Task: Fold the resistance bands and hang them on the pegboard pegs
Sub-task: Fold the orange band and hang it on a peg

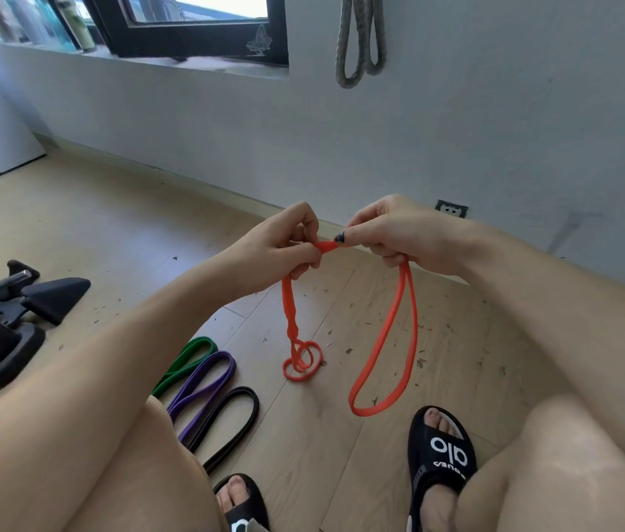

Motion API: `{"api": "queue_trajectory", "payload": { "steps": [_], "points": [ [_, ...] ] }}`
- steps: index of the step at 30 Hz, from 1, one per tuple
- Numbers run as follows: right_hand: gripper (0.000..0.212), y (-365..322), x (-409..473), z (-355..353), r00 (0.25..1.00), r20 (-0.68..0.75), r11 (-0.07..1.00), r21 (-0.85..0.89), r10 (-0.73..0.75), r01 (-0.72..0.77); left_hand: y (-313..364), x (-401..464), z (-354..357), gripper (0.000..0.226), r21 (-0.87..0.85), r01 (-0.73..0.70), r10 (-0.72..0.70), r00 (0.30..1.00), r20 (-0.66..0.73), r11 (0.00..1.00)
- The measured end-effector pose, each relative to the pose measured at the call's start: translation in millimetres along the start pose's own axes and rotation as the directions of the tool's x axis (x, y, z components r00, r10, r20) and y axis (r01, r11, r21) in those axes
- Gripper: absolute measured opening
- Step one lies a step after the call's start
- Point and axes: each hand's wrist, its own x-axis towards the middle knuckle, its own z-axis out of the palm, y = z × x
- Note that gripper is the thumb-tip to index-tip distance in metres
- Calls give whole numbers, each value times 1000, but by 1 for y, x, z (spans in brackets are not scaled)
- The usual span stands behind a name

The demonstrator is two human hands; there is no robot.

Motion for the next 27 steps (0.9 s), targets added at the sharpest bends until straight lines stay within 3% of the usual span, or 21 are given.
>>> {"api": "queue_trajectory", "payload": {
  "steps": [6,14,19,23,27],
  "points": [
    [14,0,2,1,1000,-10,1000,17,-11,11,1,0,0,15,-99,-4,4,1000,0,995],
    [25,3,1,1,1000,-6,1000,11,-12,12,-4,2,-3,6,19,-27,26,999,44,999],
    [26,3,0,1,1000,18,1000,15,-20,20,2,0,-3,8,-54,-2,6,998,63,999],
    [22,4,1,0,1000,23,999,39,-19,18,2,1,-4,6,32,-44,43,998,40,999],
    [23,6,1,-3,1000,4,997,76,-7,7,-1,1,-6,8,15,-83,83,996,14,996]
  ]
}}
